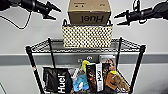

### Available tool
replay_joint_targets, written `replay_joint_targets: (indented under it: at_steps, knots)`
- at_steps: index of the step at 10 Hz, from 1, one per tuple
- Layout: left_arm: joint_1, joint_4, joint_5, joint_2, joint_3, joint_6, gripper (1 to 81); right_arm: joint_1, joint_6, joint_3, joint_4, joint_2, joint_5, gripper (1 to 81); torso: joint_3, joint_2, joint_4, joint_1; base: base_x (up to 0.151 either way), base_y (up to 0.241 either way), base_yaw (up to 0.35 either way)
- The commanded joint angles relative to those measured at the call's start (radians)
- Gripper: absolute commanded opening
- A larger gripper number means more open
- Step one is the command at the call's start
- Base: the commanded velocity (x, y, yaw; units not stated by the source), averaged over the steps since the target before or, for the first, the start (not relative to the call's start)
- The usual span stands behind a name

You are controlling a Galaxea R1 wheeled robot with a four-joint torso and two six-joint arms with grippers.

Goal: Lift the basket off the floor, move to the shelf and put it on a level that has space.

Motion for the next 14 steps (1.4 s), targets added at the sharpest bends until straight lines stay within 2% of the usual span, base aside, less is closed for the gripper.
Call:
replay_joint_targets:
  at_steps: [1,3,5,6,8,10,12,14]
  knots:
    - [-0.154,-0.010,-0.003,-0.130,0.163,-0.006,81.1,0.173,0.006,0.221,0.052,-0.168,0.038,81.1,0.000,0.000,0.000,0.000,0.000,0.000,0.000]
    - [-0.156,-0.007,0.003,-0.202,0.194,-0.006,81.1,0.178,0.014,0.267,0.044,-0.239,0.025,81.1,0.000,0.000,0.000,0.000,0.000,0.000,0.000]
    - [-0.153,0.011,0.053,-0.273,0.194,-0.006,81.1,0.173,0.015,0.264,0.018,-0.305,0.012,81.1,0.000,0.000,0.000,0.000,0.000,0.000,0.000]
    - [-0.148,0.034,0.059,-0.320,0.190,-0.004,81.1,0.163,0.015,0.249,-0.022,-0.343,-0.039,81.1,0.000,0.000,0.000,0.000,0.000,0.000,0.000]
    - [-0.139,0.106,0.125,-0.390,0.187,-0.007,81.1,0.143,0.015,0.203,-0.068,-0.402,-0.092,81.1,0.000,0.000,0.000,0.000,0.000,0.000,0.000]
    - [-0.087,0.173,0.165,-0.460,0.187,-0.007,81.1,0.114,0.018,0.186,-0.157,-0.431,-0.144,81.1,0.000,0.000,0.000,0.000,0.000,0.000,0.000]
    - [0.002,0.265,0.174,-0.531,0.153,-0.006,81.1,0.068,0.020,0.128,-0.206,-0.460,-0.185,81.1,0.000,-0.001,0.000,0.000,0.000,0.000,0.000]
    - [0.073,0.304,0.173,-0.555,0.150,-0.006,81.1,-0.005,0.015,0.075,-0.215,-0.470,-0.196,81.1,0.001,-0.001,0.000,-0.001,0.000,0.000,0.000]
